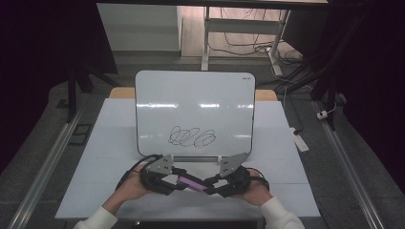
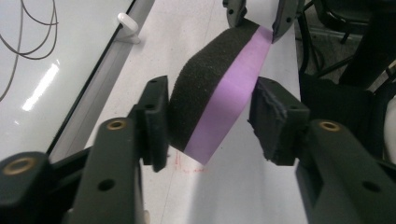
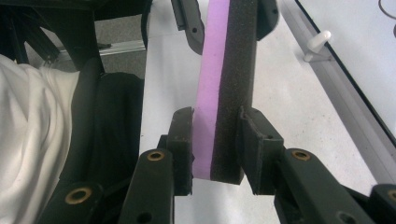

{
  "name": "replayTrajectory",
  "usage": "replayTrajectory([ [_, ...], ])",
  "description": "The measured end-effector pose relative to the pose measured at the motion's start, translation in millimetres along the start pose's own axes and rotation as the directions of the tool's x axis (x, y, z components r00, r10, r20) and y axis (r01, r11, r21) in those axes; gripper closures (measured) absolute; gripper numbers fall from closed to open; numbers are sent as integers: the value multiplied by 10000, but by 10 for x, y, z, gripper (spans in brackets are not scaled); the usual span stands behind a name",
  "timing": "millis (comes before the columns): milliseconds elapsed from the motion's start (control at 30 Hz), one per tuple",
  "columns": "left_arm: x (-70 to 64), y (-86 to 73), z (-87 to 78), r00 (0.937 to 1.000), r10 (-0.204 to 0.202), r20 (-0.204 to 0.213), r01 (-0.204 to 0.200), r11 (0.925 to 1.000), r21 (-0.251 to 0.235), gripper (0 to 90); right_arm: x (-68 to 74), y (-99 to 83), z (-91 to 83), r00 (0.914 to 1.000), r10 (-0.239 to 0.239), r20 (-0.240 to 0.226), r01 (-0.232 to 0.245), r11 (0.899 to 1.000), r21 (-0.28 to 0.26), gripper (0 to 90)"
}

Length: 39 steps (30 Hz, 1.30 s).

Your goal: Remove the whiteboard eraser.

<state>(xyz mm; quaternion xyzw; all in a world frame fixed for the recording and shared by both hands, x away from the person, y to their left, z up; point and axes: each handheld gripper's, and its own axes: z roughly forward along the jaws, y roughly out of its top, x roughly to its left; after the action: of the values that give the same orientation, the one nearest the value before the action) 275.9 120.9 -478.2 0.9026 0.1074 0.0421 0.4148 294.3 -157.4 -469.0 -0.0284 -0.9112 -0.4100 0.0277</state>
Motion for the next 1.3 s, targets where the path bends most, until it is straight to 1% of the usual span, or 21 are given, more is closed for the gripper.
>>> replayTrajectory([
  [67,5,-7,-9,9998,-69,199,70,10000,-47,563,-15,-10,0,9999,165,-36,-165,9999,20,648],
  [100,8,-9,-20,9992,-141,366,148,9997,-209,609,-28,-23,-9,9991,344,231,-341,9994,-104,606],
  [200,8,-8,-25,9989,-182,421,194,9994,-281,628,-48,-31,-28,9978,627,237,-618,9974,-365,555],
  [333,39,-19,-41,9967,-669,451,691,9964,-498,640,-25,-24,-54,9940,735,812,-677,9951,-716,428],
  [367,51,-28,-62,9948,-903,463,934,9932,-699,641,-4,-21,-83,9875,677,1420,-549,9942,-925,388],
  [467,64,-31,-81,9941,-1005,416,1035,9916,-781,642,5,-30,-117,9799,723,1859,-513,9920,-1155,365],
  [567,90,-45,-96,9900,-1372,338,1397,9861,-899,643,19,-64,-212,9595,858,2684,-401,9844,-1712,351],
  [600,90,-45,-96,9900,-1372,338,1397,9861,-899,643,19,-64,-212,9595,858,2684,-401,9844,-1712,351],
  [667,99,-49,-97,9872,-1571,277,1590,9824,-980,644,51,-78,-293,9394,926,3300,-241,9783,-2060,350],
  [767,122,-48,-105,9773,-2102,254,2117,9707,-1141,644,101,-75,-339,9165,810,3919,4,9791,-2032,350],
  [867,132,-43,-110,9701,-2421,197,2426,9624,-1218,644,142,-71,-345,9035,678,4232,145,9820,-1884,350],
  [900,148,-41,-117,9614,-2742,214,2746,9526,-1309,644,154,-69,-340,9000,616,4315,196,9832,-1813,350],
  [933,148,-41,-117,9614,-2742,214,2746,9526,-1309,644,154,-69,-340,9000,616,4315,196,9832,-1813,350],
  [967,169,-43,-123,9516,-3060,294,3070,9409,-1427,644,171,-62,-317,8912,479,4511,313,9855,-1665,342],
  [1000,169,-43,-123,9516,-3060,294,3070,9409,-1427,644,171,-62,-317,8912,479,4511,313,9855,-1665,342],
  [1033,191,-45,-127,9409,-3365,385,3384,9287,-1516,644,191,-50,-283,8850,358,4642,404,9874,-1532,334],
  [1067,191,-45,-127,9409,-3365,385,3384,9287,-1516,644,191,-50,-283,8850,358,4642,404,9874,-1532,334],
  [1100,210,-48,-122,9323,-3581,503,3615,9187,-1594,644,213,-31,-234,8765,115,4813,601,9893,-1331,326],
  [1133,210,-48,-122,9323,-3581,503,3615,9187,-1594,644,222,-21,-209,8745,15,4851,661,9903,-1223,325],
  [1233,248,-54,-93,9180,-3911,653,3965,9036,-1622,644,239,4,-132,8672,-213,4976,811,9918,-989,302],
  [1300,262,-52,-78,9141,-4005,638,4055,9007,-1557,644,245,20,-79,8650,-379,5003,870,9934,-750,287],
])
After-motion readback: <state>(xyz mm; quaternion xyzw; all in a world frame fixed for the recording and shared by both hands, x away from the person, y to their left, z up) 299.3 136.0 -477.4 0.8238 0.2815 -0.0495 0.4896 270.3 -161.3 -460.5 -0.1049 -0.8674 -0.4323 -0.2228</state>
